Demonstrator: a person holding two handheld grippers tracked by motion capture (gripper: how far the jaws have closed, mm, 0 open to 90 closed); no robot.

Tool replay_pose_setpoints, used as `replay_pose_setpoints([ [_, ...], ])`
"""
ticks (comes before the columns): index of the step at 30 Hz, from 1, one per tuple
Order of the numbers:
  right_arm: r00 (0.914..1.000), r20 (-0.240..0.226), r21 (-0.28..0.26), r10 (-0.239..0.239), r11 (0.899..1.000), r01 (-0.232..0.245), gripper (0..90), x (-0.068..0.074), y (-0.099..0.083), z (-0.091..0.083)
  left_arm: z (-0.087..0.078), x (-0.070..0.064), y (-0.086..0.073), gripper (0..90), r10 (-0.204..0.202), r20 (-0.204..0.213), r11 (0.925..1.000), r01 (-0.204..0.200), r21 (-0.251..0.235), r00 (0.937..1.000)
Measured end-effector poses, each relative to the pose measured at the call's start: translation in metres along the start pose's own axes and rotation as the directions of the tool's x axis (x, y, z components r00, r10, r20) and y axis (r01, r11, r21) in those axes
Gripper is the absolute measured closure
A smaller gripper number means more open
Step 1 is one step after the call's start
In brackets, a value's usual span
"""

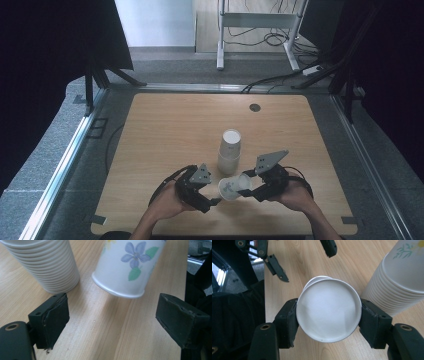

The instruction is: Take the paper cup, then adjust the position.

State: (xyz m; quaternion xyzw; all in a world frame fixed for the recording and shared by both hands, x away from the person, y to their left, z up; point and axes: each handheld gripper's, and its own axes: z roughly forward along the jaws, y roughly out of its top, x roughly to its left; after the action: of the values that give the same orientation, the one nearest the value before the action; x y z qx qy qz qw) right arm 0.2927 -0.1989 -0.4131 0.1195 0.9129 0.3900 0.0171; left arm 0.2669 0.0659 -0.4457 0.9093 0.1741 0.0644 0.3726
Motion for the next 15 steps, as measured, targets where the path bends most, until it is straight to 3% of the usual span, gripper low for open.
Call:
replay_pose_setpoints([
  [15, 0.9989, -0.043, -0.015, -0.017, 1.0, 0.016, 37.0, 0.0041, -0.0033, 0.0052, 0.0047, -0.0042, 0.0034, 11.3, 0.024, 0.031, 0.9997, -0.024, 0.004, 0.9992],
])
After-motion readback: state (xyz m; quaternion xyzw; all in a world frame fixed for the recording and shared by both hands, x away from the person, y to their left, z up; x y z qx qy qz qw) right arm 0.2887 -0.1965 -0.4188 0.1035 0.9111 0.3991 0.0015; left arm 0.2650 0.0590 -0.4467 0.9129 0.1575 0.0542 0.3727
